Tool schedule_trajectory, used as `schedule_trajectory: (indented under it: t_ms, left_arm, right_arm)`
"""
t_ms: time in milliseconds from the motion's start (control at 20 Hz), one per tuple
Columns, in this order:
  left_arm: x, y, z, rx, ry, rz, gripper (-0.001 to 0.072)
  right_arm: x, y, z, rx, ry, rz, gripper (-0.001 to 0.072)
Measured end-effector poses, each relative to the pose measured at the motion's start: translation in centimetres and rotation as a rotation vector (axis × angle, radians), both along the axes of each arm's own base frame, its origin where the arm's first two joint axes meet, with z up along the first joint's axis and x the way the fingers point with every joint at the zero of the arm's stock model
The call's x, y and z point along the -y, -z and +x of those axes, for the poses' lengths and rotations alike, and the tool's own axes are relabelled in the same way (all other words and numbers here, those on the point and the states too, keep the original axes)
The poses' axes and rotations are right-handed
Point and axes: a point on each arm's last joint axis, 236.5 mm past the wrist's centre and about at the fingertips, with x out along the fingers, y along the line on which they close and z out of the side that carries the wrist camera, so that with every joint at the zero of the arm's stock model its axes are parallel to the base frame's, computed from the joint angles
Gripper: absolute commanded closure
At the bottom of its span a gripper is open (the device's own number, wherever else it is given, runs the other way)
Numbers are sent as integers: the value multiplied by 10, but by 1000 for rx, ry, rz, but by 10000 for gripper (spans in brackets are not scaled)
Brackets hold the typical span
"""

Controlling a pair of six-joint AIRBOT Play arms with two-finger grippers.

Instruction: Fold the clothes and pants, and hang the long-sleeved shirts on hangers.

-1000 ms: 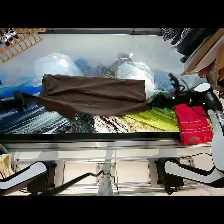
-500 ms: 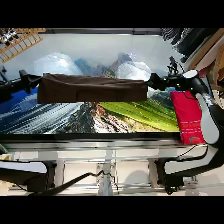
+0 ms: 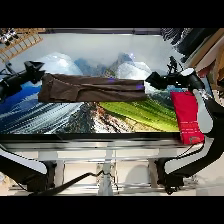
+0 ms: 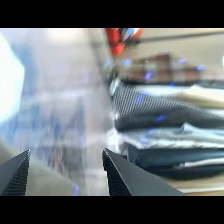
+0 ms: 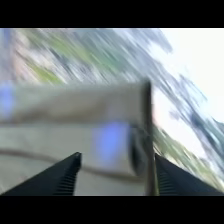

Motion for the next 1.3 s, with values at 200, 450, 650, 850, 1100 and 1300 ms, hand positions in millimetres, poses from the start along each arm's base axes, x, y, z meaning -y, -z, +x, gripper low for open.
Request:
schedule_trajectory:
  t_ms: [200,450,650,850,1100,1300]
  left_arm:
    - [-3,-32,-6,117,43,117,219]
    - [28,-26,-31,117,237,415,231]
    - [61,2,-53,76,429,627,491]
    - [102,32,-78,29,642,761,684]
    - [157,71,-108,-29,868,819,699]
    - [208,95,-129,-34,1015,825,698]
  right_arm:
    - [-1,20,-31,-109,-60,32,108]
    - [-33,36,-26,-123,-96,137,204]
    - [-53,42,-12,-98,-155,121,695]
    - [-15,25,-24,-131,-199,-89,696]
    - [84,-57,-43,-96,-87,-435,698]
    - [55,-115,-40,-14,-70,-445,698]
